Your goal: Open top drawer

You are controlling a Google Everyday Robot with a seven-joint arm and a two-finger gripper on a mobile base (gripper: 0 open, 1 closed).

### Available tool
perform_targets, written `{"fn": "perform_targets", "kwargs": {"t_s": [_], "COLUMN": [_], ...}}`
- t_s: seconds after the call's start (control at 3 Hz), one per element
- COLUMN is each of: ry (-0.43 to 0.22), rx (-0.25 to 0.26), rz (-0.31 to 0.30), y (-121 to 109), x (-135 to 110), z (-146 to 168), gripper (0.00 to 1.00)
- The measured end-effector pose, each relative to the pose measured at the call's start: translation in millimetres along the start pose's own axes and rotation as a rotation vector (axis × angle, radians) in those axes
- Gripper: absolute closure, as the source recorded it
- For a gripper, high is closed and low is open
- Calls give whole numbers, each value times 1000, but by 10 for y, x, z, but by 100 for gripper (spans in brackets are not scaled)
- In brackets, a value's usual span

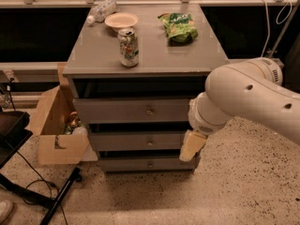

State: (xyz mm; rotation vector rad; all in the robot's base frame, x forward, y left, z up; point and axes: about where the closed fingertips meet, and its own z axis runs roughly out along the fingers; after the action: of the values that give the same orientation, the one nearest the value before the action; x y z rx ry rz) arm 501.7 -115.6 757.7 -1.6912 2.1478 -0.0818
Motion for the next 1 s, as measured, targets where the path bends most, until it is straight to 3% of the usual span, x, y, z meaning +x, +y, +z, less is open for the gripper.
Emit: {"fn": "perform_targets", "kwargs": {"t_s": [1.0], "ry": [160], "rx": [94], "rz": [86], "y": [-1003], "x": [474], "z": [216], "gripper": [0]}}
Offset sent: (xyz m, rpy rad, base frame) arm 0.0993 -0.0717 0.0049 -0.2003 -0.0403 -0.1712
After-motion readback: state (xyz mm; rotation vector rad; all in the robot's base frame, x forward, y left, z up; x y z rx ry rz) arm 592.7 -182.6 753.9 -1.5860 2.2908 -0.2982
